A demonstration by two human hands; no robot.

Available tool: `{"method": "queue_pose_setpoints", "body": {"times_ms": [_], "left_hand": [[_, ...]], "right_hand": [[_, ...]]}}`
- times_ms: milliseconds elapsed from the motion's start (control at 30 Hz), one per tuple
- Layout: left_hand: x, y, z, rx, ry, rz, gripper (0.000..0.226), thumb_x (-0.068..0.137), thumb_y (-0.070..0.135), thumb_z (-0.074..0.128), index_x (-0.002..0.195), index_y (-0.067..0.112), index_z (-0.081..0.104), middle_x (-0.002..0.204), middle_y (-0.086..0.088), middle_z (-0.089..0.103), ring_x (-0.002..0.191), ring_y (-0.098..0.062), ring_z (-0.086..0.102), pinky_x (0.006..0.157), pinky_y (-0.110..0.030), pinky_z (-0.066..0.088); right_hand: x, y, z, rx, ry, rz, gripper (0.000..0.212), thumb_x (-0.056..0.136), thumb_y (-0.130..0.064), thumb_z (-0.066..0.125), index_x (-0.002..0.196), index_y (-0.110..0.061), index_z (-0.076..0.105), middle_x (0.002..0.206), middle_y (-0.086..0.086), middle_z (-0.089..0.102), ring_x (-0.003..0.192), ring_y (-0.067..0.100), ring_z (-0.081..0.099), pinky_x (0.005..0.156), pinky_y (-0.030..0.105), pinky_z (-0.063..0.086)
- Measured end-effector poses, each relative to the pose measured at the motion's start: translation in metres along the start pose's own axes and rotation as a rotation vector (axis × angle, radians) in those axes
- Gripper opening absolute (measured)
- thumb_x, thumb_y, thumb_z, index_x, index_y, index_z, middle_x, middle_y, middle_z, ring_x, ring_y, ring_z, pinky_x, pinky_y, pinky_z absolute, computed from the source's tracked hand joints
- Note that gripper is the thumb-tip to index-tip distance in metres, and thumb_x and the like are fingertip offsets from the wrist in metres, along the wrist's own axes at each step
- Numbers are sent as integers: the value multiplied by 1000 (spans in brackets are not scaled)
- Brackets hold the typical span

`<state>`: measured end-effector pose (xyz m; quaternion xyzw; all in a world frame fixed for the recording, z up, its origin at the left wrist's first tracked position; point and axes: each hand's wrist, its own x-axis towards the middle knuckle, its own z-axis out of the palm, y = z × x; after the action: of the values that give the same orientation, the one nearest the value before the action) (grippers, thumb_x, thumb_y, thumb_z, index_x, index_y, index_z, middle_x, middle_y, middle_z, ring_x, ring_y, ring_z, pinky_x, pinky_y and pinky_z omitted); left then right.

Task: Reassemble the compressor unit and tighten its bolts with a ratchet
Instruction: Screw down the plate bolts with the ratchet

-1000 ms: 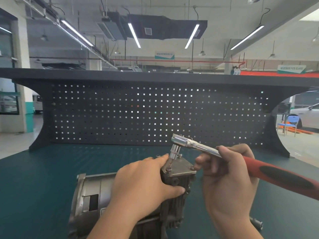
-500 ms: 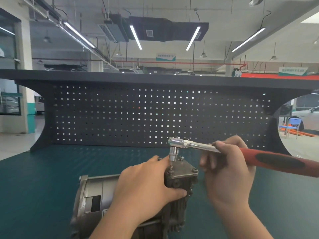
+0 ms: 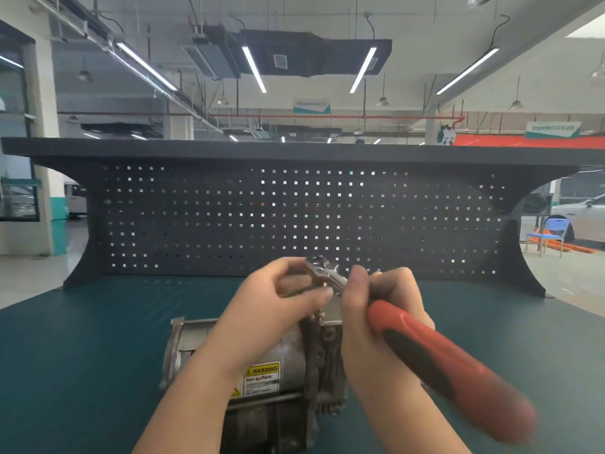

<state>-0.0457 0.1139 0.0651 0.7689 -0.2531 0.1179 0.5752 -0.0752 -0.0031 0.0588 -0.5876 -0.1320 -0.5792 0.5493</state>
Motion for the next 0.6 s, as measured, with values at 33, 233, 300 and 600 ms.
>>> {"method": "queue_pose_setpoints", "body": {"times_ms": [33, 233, 300, 600], "left_hand": [[1, 0, 1, -53, 47, 17, 23, 72, 38, 79, 92, 43, 70, 92, 13, 76, 89, -2, 71, 75, -19, 50], [16, 4, 17, 24, 206, 46, 17, 67, 32, 79, 62, 19, 69, 55, 11, 66, 49, 3, 53, 50, -11, 39], [20, 4, 17, -3, 187, 33, 17, 69, 21, 74, 52, 25, 69, 47, 12, 60, 46, 3, 49, 50, -12, 39], [14, -1, 9, -87, 124, 59, 17, 73, 10, 77, 66, 25, 76, 65, 8, 72, 59, -2, 64, 55, -14, 49]], "right_hand": [[0, 0, 1, 3, 17, -22, 31, 76, -48, 49, 54, -33, 34, 44, -26, 49, 39, -11, 45, 47, -1, 32], [6, 13, -3, -14, -60, 85, 16, 70, -63, 55, 68, -47, 54, 47, -30, 53, 42, -12, 50, 43, -1, 32], [2, 22, -6, 46, -173, 39, 16, 75, -34, 75, 80, -42, 61, 58, -31, 59, 49, -14, 52, 45, -1, 34], [-2, 26, -4, 115, -164, -245, 9, 88, -48, 63, 88, -39, 62, 72, -15, 61, 56, -5, 53, 55, 6, 40]]}}
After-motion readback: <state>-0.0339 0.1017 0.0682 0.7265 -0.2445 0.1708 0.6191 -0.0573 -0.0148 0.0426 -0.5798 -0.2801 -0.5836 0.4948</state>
